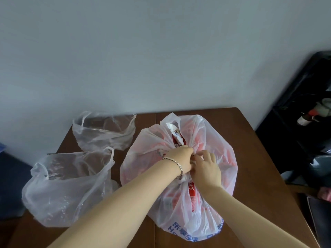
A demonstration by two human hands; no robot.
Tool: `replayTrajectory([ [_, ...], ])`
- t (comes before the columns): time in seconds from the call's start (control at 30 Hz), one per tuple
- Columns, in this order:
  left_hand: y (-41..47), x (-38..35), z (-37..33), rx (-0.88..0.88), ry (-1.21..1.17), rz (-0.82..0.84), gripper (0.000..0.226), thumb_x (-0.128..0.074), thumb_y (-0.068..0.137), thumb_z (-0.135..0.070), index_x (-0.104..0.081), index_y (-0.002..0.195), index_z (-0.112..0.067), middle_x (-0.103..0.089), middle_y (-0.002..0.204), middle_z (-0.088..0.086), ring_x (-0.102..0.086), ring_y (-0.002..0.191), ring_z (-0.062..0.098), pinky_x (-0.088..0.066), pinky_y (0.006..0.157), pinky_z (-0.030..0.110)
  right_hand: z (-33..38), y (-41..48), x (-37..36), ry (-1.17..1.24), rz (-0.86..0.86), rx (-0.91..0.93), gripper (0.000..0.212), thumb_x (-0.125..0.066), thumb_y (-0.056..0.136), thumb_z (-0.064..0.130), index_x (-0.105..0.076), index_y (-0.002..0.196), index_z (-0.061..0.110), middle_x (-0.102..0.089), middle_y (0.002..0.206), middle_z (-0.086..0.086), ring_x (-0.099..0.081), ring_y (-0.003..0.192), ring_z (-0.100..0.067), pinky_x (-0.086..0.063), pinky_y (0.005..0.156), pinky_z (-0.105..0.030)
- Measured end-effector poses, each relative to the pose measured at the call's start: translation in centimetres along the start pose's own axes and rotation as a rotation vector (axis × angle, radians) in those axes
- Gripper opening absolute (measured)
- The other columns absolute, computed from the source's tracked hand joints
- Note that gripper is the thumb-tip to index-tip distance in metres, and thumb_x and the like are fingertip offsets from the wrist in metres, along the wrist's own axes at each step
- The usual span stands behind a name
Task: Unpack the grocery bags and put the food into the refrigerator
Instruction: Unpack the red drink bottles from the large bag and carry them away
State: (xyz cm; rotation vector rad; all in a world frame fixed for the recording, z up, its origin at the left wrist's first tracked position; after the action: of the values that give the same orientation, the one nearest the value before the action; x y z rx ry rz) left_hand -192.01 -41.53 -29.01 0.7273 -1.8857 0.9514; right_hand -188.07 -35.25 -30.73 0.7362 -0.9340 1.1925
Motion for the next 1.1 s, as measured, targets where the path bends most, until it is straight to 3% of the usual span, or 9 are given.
replayTrajectory([
  [0.13,-0.3,0.1,0.3,-0.041,0.012,-0.082,0.02,-0.047,0.095,-0.013,-0.057,0.11,-0.006,-0.051,0.114,0.009,-0.058,0.098,0.031,-0.048,0.083,0.038,-1.8,-0.5,0.3,0.152,0.004,-0.139,0.026,-0.054,0.092,0.031,-0.062,0.114,0.019,-0.057,0.115,0.001,-0.054,0.104,-0.017,-0.051,0.077,-0.029],
  [0.37,-1.0,0.3,-0.2,-0.13,0.106,-0.132,0.016,-0.05,0.093,-0.012,-0.055,0.105,-0.002,-0.044,0.113,0.009,-0.057,0.082,0.031,-0.039,0.064,0.033,-1.6,0.4,0.6,0.215,0.004,-0.172,0.013,-0.053,0.089,0.021,-0.061,0.096,0.014,-0.049,0.101,0.004,-0.053,0.088,-0.017,-0.047,0.07,-0.03],
  [0.53,-3.2,1.4,2.6,0.019,-0.48,-0.261,0.023,-0.06,0.087,-0.019,-0.064,0.069,-0.005,-0.048,0.123,-0.006,-0.054,0.097,0.011,-0.039,0.081,0.018,-4.9,1.1,0.2,0.599,0.026,-0.434,0.016,-0.046,0.089,0.016,-0.057,0.078,0.011,-0.056,0.071,0.0,-0.051,0.062,-0.015,-0.039,0.054,-0.026],
  [0.67,-6.1,0.5,4.9,0.119,-1.004,-0.289,0.012,-0.068,0.081,-0.01,-0.067,0.093,-0.011,-0.054,0.117,-0.007,-0.055,0.093,0.005,-0.044,0.078,0.012,-4.2,0.2,-1.6,1.296,0.122,-0.713,0.015,-0.05,0.092,0.006,-0.06,0.08,0.006,-0.064,0.068,-0.007,-0.059,0.062,-0.015,-0.048,0.055,-0.02],
  [0.77,-7.1,1.0,5.9,0.158,-0.959,-0.336,0.008,-0.065,0.084,-0.016,-0.058,0.082,-0.013,-0.057,0.09,-0.002,-0.053,0.079,0.01,-0.04,0.065,0.006,-2.5,-0.3,-1.0,1.002,0.233,-0.396,0.015,-0.058,0.092,0.025,-0.057,0.1,0.013,-0.066,0.093,0.001,-0.062,0.083,-0.009,-0.047,0.072,-0.019],
  [0.87,-6.6,1.6,3.5,0.007,-0.594,-0.302,0.028,-0.063,0.085,-0.019,-0.056,0.112,-0.02,-0.051,0.114,0.0,-0.054,0.093,0.012,-0.042,0.073,0.004,0.1,-1.5,-1.4,0.263,0.293,0.045,0.023,-0.062,0.087,0.025,-0.052,0.108,0.021,-0.053,0.104,0.011,-0.054,0.099,-0.011,-0.045,0.083,-0.022],
  [0.93,-5.7,0.1,1.4,-0.074,-0.262,-0.198,0.062,-0.059,0.087,-0.023,-0.03,0.141,-0.031,-0.041,0.134,0.0,-0.057,0.097,0.014,-0.048,0.08,0.017,0.3,-1.6,-1.0,0.115,0.204,0.066,0.02,-0.056,0.088,0.019,-0.05,0.106,0.016,-0.058,0.103,0.002,-0.057,0.094,-0.019,-0.05,0.079,-0.03],
  [1.0,-5.0,-0.3,0.2,-0.06,0.038,-0.193,0.08,-0.058,0.087,-0.03,-0.005,0.147,-0.03,-0.043,0.136,0.003,-0.06,0.095,0.021,-0.051,0.08,0.03,0.0,-1.5,-0.6,0.102,0.208,-0.018,0.022,-0.054,0.089,0.017,-0.044,0.108,0.016,-0.063,0.098,-0.004,-0.061,0.086,-0.022,-0.054,0.074,-0.035],
  [1.1,-3.9,0.0,0.2,0.022,0.076,-0.193,0.091,-0.061,0.083,-0.04,0.0,0.147,-0.021,-0.048,0.133,0.004,-0.058,0.106,0.024,-0.045,0.088,0.034,-0.4,-1.2,0.4,0.004,0.265,0.004,0.026,-0.051,0.091,0.023,-0.043,0.116,0.019,-0.066,0.095,-0.004,-0.064,0.085,-0.022,-0.055,0.073,-0.035],
])
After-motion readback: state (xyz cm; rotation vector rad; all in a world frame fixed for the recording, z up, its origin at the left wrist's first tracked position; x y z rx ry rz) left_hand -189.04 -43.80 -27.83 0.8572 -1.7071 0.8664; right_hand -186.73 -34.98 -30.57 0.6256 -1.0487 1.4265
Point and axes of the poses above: each hand's wrist, its own y-axis towards the middle knuckle, its own x-axis out of the back of the hand, z = x × y, the point moved 10 cm from there along y, towards the middle knuckle
